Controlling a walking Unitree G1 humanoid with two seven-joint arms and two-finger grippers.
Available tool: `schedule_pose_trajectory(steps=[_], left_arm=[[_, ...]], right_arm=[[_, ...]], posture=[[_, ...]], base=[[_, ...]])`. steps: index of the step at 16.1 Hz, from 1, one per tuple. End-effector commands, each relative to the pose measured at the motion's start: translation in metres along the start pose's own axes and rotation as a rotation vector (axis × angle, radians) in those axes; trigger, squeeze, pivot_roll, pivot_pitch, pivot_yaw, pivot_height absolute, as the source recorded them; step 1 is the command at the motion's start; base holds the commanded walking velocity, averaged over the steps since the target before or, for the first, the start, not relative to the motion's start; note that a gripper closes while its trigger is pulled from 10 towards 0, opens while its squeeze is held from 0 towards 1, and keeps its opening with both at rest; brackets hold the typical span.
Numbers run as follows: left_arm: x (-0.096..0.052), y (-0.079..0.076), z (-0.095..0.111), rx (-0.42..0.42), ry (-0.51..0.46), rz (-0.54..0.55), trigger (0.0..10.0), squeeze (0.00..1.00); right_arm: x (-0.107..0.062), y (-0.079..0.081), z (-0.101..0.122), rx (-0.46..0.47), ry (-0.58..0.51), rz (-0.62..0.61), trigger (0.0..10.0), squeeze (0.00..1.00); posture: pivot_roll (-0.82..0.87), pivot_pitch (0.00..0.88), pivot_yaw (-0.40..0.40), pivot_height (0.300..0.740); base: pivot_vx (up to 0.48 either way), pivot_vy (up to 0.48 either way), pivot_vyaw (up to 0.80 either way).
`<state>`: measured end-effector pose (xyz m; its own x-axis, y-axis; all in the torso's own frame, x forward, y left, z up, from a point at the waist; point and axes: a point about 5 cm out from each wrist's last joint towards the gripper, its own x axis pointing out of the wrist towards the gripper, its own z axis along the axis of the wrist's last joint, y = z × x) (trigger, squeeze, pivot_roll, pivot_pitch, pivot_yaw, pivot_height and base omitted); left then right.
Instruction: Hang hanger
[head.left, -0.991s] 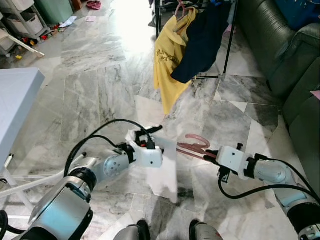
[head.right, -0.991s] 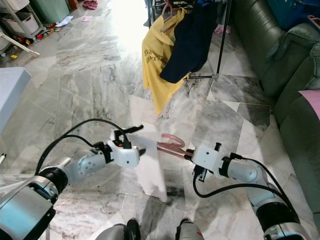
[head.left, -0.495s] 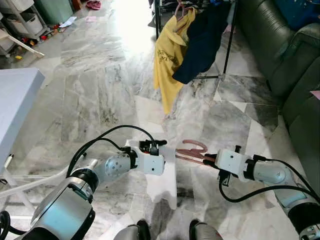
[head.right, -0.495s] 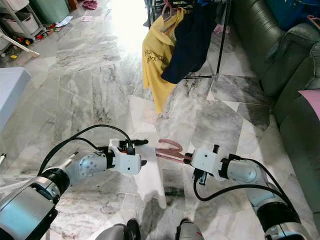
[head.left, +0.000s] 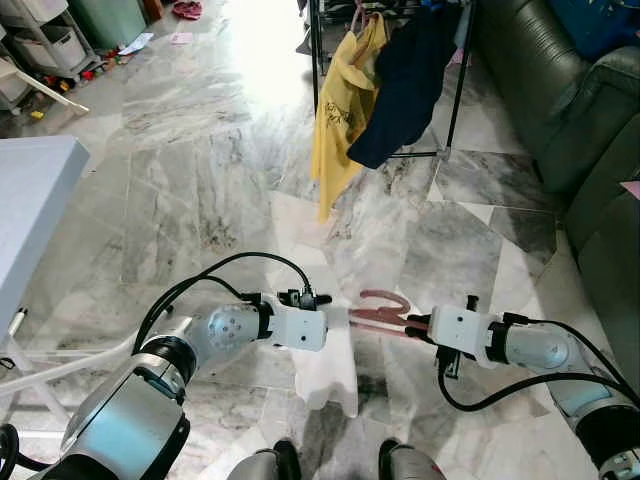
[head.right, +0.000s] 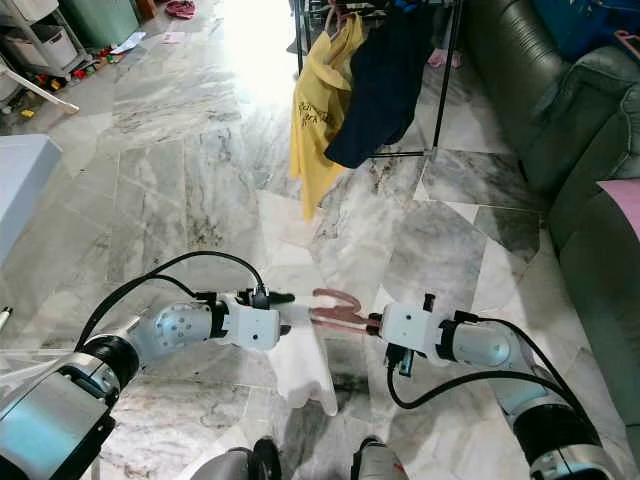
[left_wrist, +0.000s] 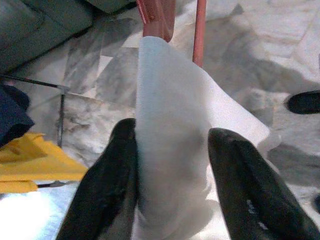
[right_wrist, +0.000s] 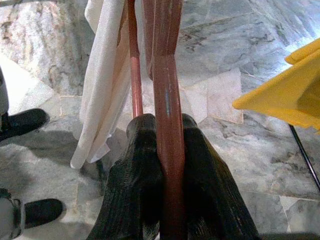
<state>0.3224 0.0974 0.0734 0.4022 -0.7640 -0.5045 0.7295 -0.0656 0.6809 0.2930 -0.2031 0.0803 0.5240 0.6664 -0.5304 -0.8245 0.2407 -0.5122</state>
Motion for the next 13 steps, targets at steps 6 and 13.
schedule_pose_trajectory(steps=[6, 13], left_arm=[[-0.002, -0.021, -0.007, -0.06, 0.026, -0.138, 0.0, 0.0], [-0.002, -0.025, -0.008, -0.077, 0.024, -0.161, 0.0, 0.0]], right_arm=[[0.006, -0.003, 0.01, -0.033, -0.04, 0.015, 10.0, 0.0], [0.01, 0.0, 0.01, -0.022, -0.045, 0.04, 10.0, 0.0]], posture=[[-0.21, 0.19, 0.098, 0.74], [-0.21, 0.192, 0.08, 0.74]], base=[[0.0, 0.0, 0.0], [0.0, 0.0, 0.0]])
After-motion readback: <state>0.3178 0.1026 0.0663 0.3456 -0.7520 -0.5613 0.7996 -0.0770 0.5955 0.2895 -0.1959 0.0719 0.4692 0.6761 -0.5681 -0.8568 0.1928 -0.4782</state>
